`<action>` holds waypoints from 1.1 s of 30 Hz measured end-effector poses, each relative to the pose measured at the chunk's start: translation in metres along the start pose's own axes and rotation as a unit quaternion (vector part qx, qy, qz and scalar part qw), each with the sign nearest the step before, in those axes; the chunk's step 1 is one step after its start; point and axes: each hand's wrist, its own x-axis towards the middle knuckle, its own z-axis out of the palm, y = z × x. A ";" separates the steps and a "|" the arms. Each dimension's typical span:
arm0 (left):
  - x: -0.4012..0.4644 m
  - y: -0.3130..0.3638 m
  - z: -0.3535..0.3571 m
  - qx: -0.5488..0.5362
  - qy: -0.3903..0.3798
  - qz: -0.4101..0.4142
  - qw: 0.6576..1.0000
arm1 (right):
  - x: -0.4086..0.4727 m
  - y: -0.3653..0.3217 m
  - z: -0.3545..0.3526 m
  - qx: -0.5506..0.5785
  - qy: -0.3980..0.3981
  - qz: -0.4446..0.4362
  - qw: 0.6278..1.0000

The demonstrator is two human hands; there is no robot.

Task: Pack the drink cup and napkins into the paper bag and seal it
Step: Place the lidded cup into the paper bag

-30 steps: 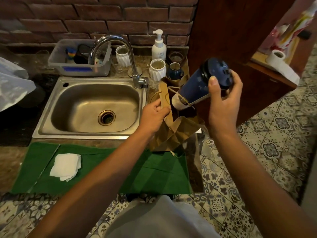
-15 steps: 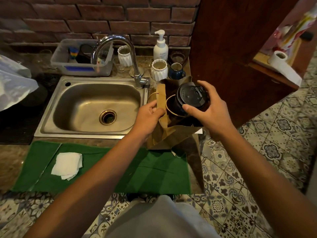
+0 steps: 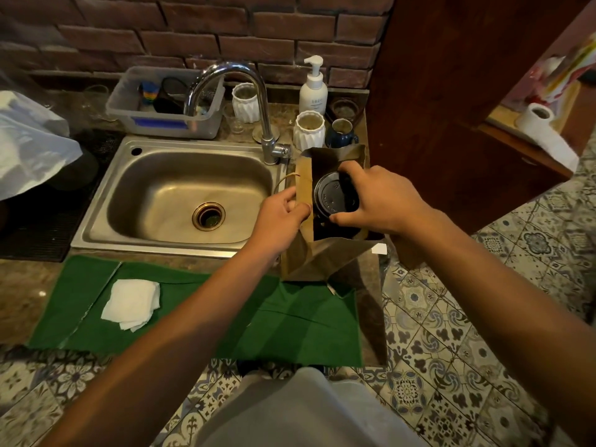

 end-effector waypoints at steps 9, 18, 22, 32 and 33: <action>0.007 0.001 -0.013 -0.001 0.022 0.000 1.000 | 0.028 -0.017 0.005 -0.115 -0.063 -0.002 0.991; 0.014 -0.006 -0.022 0.023 0.039 -0.002 0.999 | 0.029 -0.024 0.001 -0.062 0.030 0.042 0.997; 0.017 -0.005 -0.024 0.112 0.078 0.018 0.990 | 0.029 -0.028 0.003 -0.076 0.051 0.039 0.995; 0.025 0.000 -0.021 0.245 0.137 0.081 0.956 | 0.034 -0.029 -0.003 -0.084 -0.004 0.012 0.996; 0.026 0.000 -0.021 0.246 0.133 0.082 0.957 | 0.037 -0.030 -0.002 -0.091 -0.009 0.019 0.996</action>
